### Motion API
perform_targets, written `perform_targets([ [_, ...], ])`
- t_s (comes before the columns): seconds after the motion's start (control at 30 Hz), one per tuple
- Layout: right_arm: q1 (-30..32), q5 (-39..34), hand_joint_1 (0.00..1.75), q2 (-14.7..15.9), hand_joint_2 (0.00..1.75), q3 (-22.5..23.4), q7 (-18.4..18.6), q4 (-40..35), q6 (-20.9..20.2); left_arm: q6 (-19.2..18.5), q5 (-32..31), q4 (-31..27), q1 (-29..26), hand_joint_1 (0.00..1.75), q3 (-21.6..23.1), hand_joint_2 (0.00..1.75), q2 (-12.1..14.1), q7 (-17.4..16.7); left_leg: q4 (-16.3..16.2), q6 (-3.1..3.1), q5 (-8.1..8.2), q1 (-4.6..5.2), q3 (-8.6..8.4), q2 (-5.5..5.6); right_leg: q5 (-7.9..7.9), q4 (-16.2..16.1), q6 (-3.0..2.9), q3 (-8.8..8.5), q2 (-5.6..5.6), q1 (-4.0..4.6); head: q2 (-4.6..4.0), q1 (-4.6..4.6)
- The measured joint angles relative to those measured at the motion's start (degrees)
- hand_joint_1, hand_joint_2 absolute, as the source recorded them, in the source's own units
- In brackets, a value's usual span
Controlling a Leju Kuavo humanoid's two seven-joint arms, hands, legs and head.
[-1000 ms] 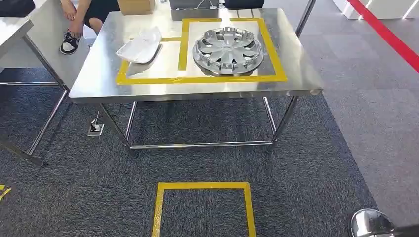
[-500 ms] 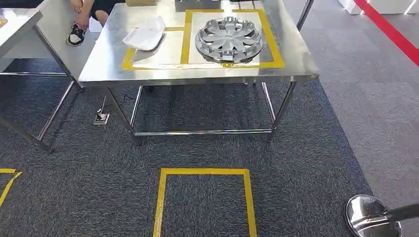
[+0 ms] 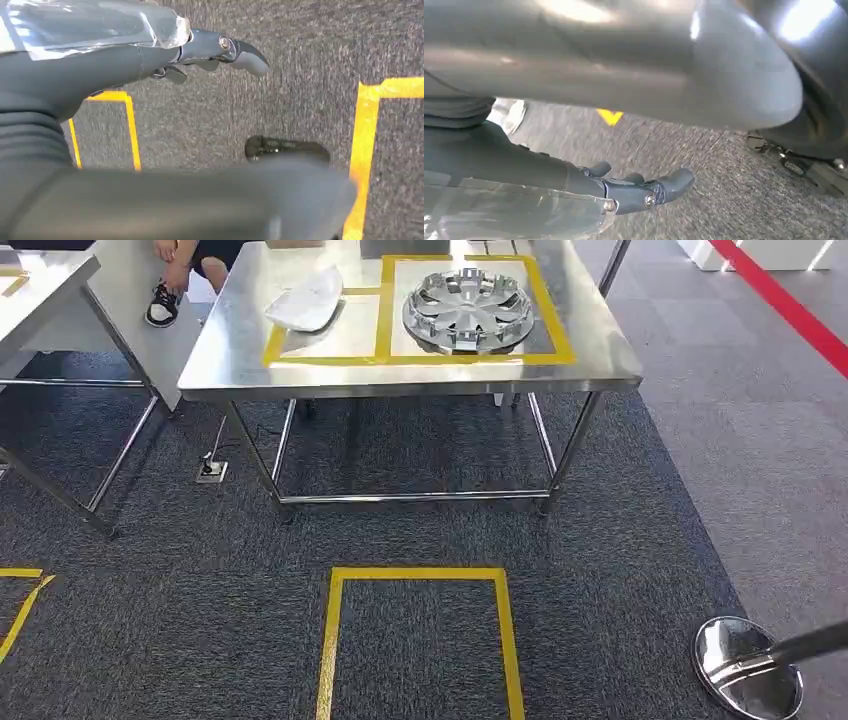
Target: Take the parts from the cabinet and place them on the table.
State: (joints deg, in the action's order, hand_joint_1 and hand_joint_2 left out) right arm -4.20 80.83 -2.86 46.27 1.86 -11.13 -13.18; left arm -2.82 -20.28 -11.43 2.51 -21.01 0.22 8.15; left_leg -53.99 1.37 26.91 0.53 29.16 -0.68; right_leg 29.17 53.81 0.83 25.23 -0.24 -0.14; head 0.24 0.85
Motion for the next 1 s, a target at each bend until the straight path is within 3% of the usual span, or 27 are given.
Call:
perform_targets([
  [0.07, 0.03, -0.37, 0.00, 0.00, 1.75, 0.92, 0.28, 0.00, -0.07, -0.31, 0.46, 0.00, 0.08, 0.00, -0.74, 1.75, -0.13, 0.00, 0.03, -0.63, -0.40, -0.09, 0.18, -0.01, -0.20, -0.01, -0.39, 0.40, 0.01, 0.14, 0.00, 0.04],
  [0.1, 0.13, -0.46, 0.00, -0.02, 1.75, 1.25, 0.35, 0.00, -0.15, -0.44, 0.48, 0.00, 0.13, 0.00, -1.05, 1.75, -0.17, 0.02, -0.21, -0.83, -0.19, -0.01, 0.39, 0.05, -0.74, -0.50, -1.04, 0.67, -0.07, -0.56, 0.00, -0.04],
  [0.13, 0.09, -0.59, 0.00, 0.02, 1.75, 1.62, 0.35, 0.00, -0.18, -0.77, 0.52, 0.02, 0.13, 0.00, -1.27, 1.75, -0.39, 0.07, -1.77, -1.20, 1.48, -0.13, 1.12, 0.35, -0.95, -0.48, -1.32, 1.05, -0.22, -0.49, 0.00, 0.00],
  [0.17, 0.00, -0.79, 0.00, 0.02, 1.75, 1.92, 0.35, 0.00, -0.20, -0.83, 0.59, 0.02, 0.17, 0.00, -1.55, 1.75, -0.42, 0.09, -5.99, -1.61, 4.60, -0.39, 2.99, 0.43, -1.20, -0.40, -1.66, 1.52, -0.27, -0.49, 0.00, 0.46],
  [0.23, 0.10, -0.85, 0.00, -0.02, 1.75, 2.23, 0.35, 0.00, -0.22, -0.90, 0.61, 0.02, 0.16, 0.00, -1.92, 1.75, -0.44, 0.09, -15.61, -2.13, 9.36, -0.66, 7.03, 0.45, -1.62, -0.17, -1.75, 2.35, -0.38, -0.43, 0.00, 0.46],
  [0.27, 0.19, -0.92, 0.00, 0.00, 1.75, 2.38, 0.35, 0.00, -0.24, -0.92, 0.61, 0.06, 0.12, 0.00, -2.03, 1.75, -0.48, 0.09, -18.99, -2.30, 10.34, -0.71, 8.32, 0.44, -1.77, 0.08, -1.72, 2.81, -0.46, -0.43, 0.00, 0.48],
  [0.3, 0.22, -0.98, 0.00, 0.00, 1.75, 2.60, 0.35, 0.00, -0.24, -0.92, 0.63, 0.07, 0.08, 0.00, -2.14, 1.75, -0.52, 0.09, -19.56, -2.37, 9.82, -0.82, 8.23, 0.44, -1.89, 0.37, -1.62, 3.23, -0.47, -0.45, 0.00, 0.48],
  [0.33, 0.17, -1.03, 0.00, 0.00, 1.75, 2.82, 0.48, 0.00, -0.22, -1.09, 0.65, 0.07, 0.07, 0.00, -2.31, 1.75, -0.52, 0.13, -17.20, -2.36, 8.08, -0.97, 6.67, 0.44, -1.97, 0.62, -1.55, 3.57, -0.47, -0.46, 0.00, 0.48],
  [0.4, -0.04, -1.72, 0.00, 0.13, 1.75, 2.60, 0.79, -0.26, 0.02, -2.03, 1.14, 0.11, -0.11, 0.00, -2.38, 1.75, -0.55, 0.22, -6.72, -2.29, 3.59, -1.17, 0.40, 0.40, -2.04, 1.17, -1.42, 3.85, -0.49, -0.47, 0.00, 0.46],
  [0.43, -0.10, -2.83, 0.00, 0.22, 1.75, 1.95, 0.79, -0.65, 0.26, -2.10, 1.37, 0.13, -0.37, 0.00, -2.34, 1.75, -0.57, 0.22, -1.86, -2.19, 2.89, -1.22, -2.58, 0.38, -2.07, 1.46, -1.23, 3.97, -0.48, -0.40, 0.00, 0.50],
  [0.47, -0.07, -4.21, 0.00, 0.24, 1.75, 1.23, 0.79, -0.94, 0.50, -2.10, 1.81, 0.20, -0.58, 0.00, -2.29, 1.75, -0.57, 0.22, -0.73, -1.81, 3.20, -0.96, -3.22, 0.56, -2.13, 1.81, -0.83, 4.37, -0.37, -0.06, 0.00, 0.44],
  [0.53, 0.00, -7.50, 0.00, 0.37, 1.75, -0.25, 0.79, -1.42, 1.12, -2.05, 2.60, 0.26, -1.16, 0.00, -2.03, 1.75, -0.61, 0.02, -0.60, -1.42, 3.16, -1.11, -2.47, 0.63, -1.98, 2.20, -0.42, 4.66, -0.39, 0.09, 0.00, 0.51],
  [0.57, 0.15, -9.03, 0.00, 0.59, 1.75, -0.92, 0.79, -1.71, 1.31, -2.01, 3.00, 0.24, -1.58, 0.00, -1.66, 1.75, -0.79, -0.02, -0.64, -1.39, 3.16, -1.06, -2.37, 0.55, -1.82, 2.12, -1.68, 4.80, -0.33, 0.08, 0.00, 0.13],
  [0.63, 0.38, -12.62, 0.00, 0.70, 1.75, -2.65, 0.76, -2.14, 1.88, -1.92, 3.78, 0.20, -2.22, 0.00, -1.07, 1.75, -0.81, -0.33, -0.66, -1.06, 3.00, -0.89, -2.34, 0.54, -2.14, 1.98, -1.90, 4.73, -0.34, 0.02, 0.00, 0.09],
  [0.73, 1.06, -18.10, 0.00, 0.90, 1.75, -5.67, 0.48, -2.80, 2.67, -1.57, 5.12, -0.22, -2.64, 0.00, 0.27, 1.75, -0.79, -0.98, -0.79, -0.67, 2.79, -0.55, -2.13, 0.52, -2.82, 1.71, -0.99, 4.79, -0.33, -0.27, 0.00, 0.11],
  [0.87, 1.88, -25.41, 0.00, 0.90, 1.75, -9.90, 0.15, -3.60, 3.63, -0.90, 6.84, -1.14, -3.42, 0.00, 2.27, 1.75, -0.79, -1.68, -1.01, -0.62, 2.81, -0.52, -1.95, 0.40, -3.09, 1.62, -0.03, 4.93, -0.26, -0.33, 0.00, 0.13],
  [0.93, 2.27, -28.79, 0.00, 0.92, 1.75, -11.90, 0.09, -3.98, 4.15, -0.79, 7.72, -1.64, -3.78, 0.00, 3.24, 1.75, -0.79, -2.10, -1.04, -0.61, 2.81, -0.52, -1.94, 0.38, -3.12, 1.62, 0.09, 4.96, -0.26, -0.33, 0.00, 0.15],
  [0.97, 2.49, -30.60, 0.00, 0.92, 0.00, -13.01, 0.06, -4.18, 4.35, -0.74, 8.13, -1.92, -3.98, 0.00, 3.78, 1.75, -0.79, -2.25, -1.04, -0.61, 2.81, -0.53, -1.94, 0.38, -3.12, 1.62, 0.14, 4.97, -0.26, -0.31, 0.00, 0.15],
  [1.0, 2.73, -32.32, 0.00, 0.92, 0.00, -14.15, 0.00, -4.37, 4.63, -0.59, 8.50, -2.21, -4.18, 0.00, 4.33, 0.00, -0.76, -2.43, -1.04, -0.61, 2.81, -0.53, -1.94, 0.38, -3.10, 1.63, 0.19, 4.98, -0.26, -0.29, 0.00, 0.15],
])
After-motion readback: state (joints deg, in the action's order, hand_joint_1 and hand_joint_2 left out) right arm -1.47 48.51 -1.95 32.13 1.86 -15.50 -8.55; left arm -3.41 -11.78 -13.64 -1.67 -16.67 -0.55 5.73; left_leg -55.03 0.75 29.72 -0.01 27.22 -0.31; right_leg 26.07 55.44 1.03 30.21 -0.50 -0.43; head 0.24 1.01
